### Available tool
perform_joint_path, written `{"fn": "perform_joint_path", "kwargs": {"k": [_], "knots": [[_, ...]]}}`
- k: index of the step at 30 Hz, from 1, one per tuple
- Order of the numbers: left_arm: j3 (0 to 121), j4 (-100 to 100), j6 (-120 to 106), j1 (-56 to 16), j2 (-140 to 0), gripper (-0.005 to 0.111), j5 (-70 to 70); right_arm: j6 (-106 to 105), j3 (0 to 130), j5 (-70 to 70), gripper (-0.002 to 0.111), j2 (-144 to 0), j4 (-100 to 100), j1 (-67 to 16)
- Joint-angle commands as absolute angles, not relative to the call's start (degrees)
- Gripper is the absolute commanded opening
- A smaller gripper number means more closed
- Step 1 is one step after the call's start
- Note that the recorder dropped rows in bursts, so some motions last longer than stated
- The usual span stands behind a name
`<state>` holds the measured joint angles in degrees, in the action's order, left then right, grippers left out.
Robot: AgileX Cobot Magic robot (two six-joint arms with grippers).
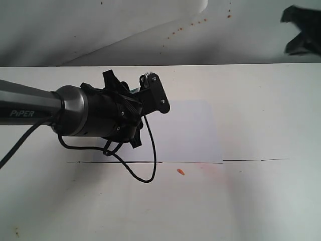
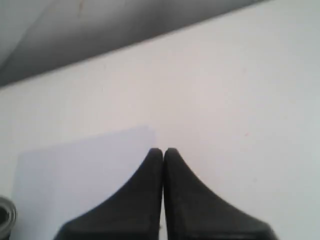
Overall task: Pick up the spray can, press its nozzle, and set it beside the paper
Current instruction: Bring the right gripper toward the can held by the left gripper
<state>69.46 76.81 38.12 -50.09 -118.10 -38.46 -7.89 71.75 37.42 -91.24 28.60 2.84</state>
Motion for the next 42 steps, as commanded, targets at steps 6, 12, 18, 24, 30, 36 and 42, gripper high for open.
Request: {"fn": "perform_joint_path", "kwargs": {"k": [6,12,18,24,30,36,42], "knots": [[69.7,77.1,38.9,-50.2,-117.4,0.000,-39.0,-39.5,86.2,57.9,0.000,-116.1,62.4,2.7],[69.7,77.0,38.9,-50.2,-117.4,0.000,-37.7,-42.6,86.8,56.0,0.000,-119.5,70.3,2.7],[69.7,77.0,38.9,-50.2,-117.4,0.000,-35.8,-47.8,86.8,56.3,0.000,-119.8,73.5,2.2],[69.7,77.0,38.9,-50.2,-117.4,0.000,-36.6,-48.5,88.7,58.8,0.000,-122.2,76.8,2.0],[69.7,77.2,38.9,-50.2,-117.4,0.000,-36.5,-48.2,93.7,67.2,0.000,-127.2,77.1,0.0],[69.7,78.4,38.9,-50.2,-117.4,0.000,-36.4,-48.0,94.1,67.9,0.000,-128.4,75.2,-4.3],[69.7,78.5,39.0,-50.2,-117.4,0.000,-36.4,-47.2,94.1,68.3,0.000,-128.4,74.6,-5.9]]}}
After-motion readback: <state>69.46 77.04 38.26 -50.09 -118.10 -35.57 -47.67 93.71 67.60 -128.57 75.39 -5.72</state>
